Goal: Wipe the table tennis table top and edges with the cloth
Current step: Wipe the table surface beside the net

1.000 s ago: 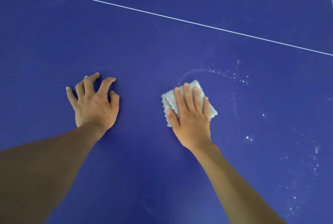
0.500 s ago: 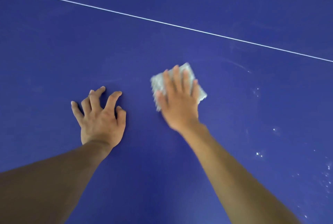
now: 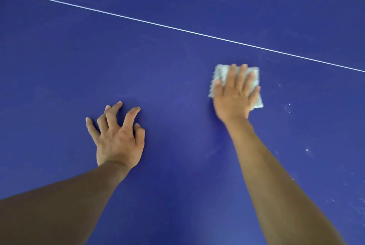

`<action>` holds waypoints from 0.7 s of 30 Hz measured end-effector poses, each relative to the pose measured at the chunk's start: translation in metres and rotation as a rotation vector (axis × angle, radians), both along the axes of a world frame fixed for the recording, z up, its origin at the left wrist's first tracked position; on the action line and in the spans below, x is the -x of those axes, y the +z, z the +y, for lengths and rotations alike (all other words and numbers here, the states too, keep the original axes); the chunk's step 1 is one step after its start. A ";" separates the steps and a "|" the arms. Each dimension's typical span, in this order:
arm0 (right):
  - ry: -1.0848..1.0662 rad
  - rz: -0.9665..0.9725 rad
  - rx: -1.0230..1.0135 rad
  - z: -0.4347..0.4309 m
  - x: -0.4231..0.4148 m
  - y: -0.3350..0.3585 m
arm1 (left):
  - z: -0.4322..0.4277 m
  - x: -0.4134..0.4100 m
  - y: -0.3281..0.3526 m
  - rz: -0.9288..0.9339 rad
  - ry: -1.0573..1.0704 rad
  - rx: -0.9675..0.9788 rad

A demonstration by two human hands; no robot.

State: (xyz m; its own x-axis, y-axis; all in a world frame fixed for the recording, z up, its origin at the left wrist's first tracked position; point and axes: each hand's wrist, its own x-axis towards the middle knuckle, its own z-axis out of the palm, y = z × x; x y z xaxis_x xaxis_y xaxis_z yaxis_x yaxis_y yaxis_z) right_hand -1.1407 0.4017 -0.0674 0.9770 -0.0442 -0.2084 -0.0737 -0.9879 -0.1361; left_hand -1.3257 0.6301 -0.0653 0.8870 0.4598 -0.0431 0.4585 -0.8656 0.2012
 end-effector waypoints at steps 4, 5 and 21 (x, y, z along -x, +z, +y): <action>0.627 -0.043 -0.013 0.017 0.084 -0.002 | 0.000 -0.001 0.000 0.004 0.001 0.006; 0.701 -0.041 -0.023 0.006 0.097 -0.001 | 0.000 -0.001 0.000 0.005 0.001 0.011; 0.254 0.044 -0.109 0.127 -0.065 0.003 | 0.001 -0.001 0.000 -0.006 -0.008 -0.004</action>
